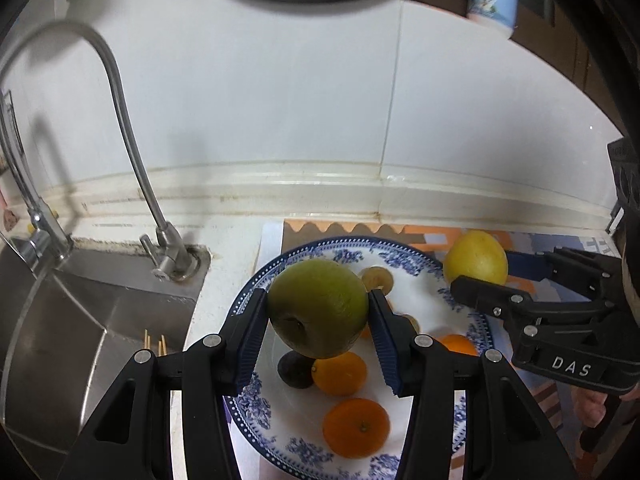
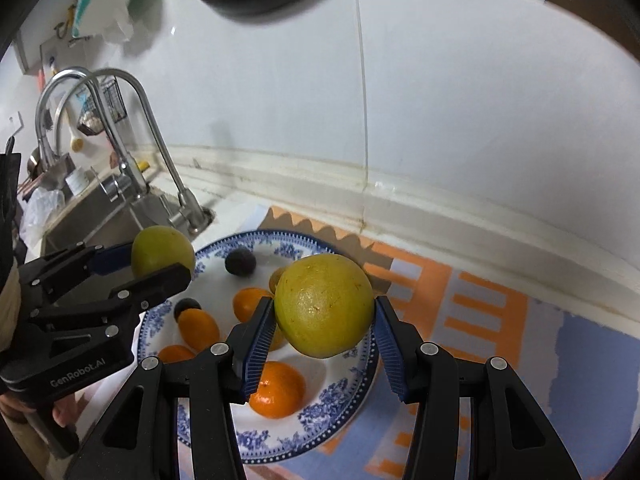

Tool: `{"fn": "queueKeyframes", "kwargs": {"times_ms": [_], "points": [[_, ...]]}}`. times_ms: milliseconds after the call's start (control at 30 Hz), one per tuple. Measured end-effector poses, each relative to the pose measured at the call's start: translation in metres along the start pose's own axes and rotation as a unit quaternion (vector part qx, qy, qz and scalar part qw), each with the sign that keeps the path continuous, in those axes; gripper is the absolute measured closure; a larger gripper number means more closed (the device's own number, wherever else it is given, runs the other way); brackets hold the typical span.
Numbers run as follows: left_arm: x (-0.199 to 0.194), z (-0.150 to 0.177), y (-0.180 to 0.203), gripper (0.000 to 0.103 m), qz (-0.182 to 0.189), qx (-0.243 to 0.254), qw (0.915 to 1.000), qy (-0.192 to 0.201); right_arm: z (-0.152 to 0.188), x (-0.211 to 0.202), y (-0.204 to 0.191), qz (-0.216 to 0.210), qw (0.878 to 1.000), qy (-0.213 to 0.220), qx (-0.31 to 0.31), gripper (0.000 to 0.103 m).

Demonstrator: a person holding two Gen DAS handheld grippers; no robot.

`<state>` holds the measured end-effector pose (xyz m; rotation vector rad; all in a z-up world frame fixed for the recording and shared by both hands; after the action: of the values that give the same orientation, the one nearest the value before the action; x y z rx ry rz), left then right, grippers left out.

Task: Organize fruits
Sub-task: 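Carry the green fruit and grapefruit onto the plate and open both tools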

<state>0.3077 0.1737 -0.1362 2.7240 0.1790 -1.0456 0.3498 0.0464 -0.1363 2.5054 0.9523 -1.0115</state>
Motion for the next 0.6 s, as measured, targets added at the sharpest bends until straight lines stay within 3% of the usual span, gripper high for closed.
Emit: {"fn": "queueKeyframes", "kwargs": {"times_ms": [267,467,600], "points": [[0.025,0.007,-0.007,0.054,0.009,-0.018,0.9990,-0.041,0.006,0.029,0.000,-0.007,0.999,-0.033,0.007,0.053],[0.031,0.010,-0.008,0.054,0.010,-0.020,0.9985,-0.049,0.011,0.038,0.002,-0.015,0.999,-0.049,0.018,0.052],[0.027,0.006,-0.007,0.044,0.001,-0.011,0.9993,-0.036,0.013,0.039,0.002,-0.018,0.998,-0.051,0.023,0.052]]}}
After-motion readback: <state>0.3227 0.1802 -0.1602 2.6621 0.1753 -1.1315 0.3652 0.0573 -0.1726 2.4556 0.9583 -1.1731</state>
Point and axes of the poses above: each gripper's, at about its wrist camera, not at the fingertips, and x roughly the way its jaws point, y to its right, z to its underside, the point moved 8 cm from there along x, roughly the way its jaws point, and after that the axes turned 8 degrees about -x, right-handed, at the moved point
